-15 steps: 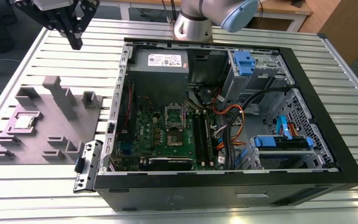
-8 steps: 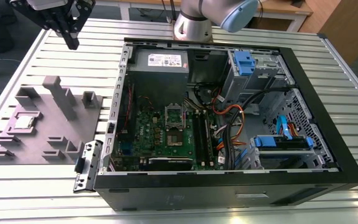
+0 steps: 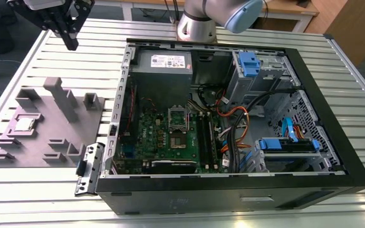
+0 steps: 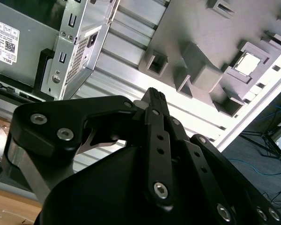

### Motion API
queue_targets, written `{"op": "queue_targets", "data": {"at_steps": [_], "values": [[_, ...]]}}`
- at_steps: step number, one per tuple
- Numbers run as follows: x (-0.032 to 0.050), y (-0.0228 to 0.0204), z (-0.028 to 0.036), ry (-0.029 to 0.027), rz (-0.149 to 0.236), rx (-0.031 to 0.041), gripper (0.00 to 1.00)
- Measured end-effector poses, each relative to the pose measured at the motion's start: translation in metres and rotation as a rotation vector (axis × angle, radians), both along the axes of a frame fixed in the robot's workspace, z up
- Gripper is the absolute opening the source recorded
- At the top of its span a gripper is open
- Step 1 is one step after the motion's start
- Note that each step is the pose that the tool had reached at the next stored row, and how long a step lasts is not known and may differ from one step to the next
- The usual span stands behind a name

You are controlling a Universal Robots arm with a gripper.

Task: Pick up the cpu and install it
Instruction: 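Reach for the cpu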

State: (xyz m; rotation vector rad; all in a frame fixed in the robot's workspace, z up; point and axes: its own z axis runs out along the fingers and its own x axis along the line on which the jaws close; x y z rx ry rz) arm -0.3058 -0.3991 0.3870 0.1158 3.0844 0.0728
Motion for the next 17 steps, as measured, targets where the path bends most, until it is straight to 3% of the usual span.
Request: {"op": "queue_targets", "data": {"at_steps": [9, 17], "values": [[-0.0038, 0.0000, -0.0003, 0.0000, 0.000, 0.0000, 0.11], [-0.0236, -0.0001, -0.0023, 0.0000, 0.000, 0.0000, 0.11]]}}
